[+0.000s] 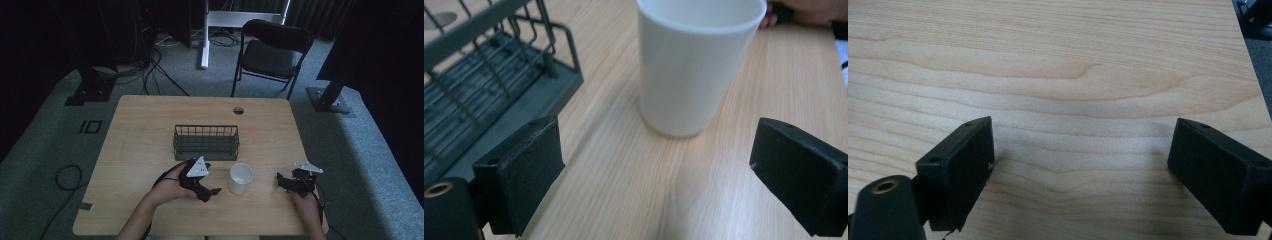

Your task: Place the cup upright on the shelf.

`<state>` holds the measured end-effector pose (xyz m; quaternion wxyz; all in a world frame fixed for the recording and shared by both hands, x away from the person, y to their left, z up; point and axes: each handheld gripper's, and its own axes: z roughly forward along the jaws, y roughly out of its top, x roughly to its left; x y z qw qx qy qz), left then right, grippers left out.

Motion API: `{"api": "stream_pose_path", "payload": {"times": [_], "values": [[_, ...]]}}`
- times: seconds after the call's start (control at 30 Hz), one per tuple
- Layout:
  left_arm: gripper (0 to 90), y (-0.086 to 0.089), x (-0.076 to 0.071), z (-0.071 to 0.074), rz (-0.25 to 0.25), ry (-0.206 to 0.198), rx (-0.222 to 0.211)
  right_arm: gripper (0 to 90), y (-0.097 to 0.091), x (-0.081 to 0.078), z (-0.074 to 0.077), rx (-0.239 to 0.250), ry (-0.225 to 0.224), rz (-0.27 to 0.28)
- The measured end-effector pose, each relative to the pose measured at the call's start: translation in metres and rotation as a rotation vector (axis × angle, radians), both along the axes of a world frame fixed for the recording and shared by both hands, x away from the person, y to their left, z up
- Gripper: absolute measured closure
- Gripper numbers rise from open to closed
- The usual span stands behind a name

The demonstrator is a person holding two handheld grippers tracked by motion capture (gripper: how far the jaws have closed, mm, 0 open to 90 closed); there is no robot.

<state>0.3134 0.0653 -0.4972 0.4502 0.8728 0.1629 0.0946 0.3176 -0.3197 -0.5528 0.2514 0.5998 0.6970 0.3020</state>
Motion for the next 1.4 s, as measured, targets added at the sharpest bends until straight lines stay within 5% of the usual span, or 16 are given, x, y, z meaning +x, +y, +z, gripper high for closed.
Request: {"api": "stream_pose_path", "payload": {"times": [0.87, 1.4], "values": [[6.9, -0.053, 0.008, -0.004, -0.064, 0.002, -0.091, 10.8, 0.0, 0.0, 0.0, 0.0, 0.0, 0.0], [7.2, -0.074, 0.013, -0.004, -0.049, -0.006, -0.161, 10.8, 0.0, 0.0, 0.0, 0.0, 0.0, 0.0]]}}
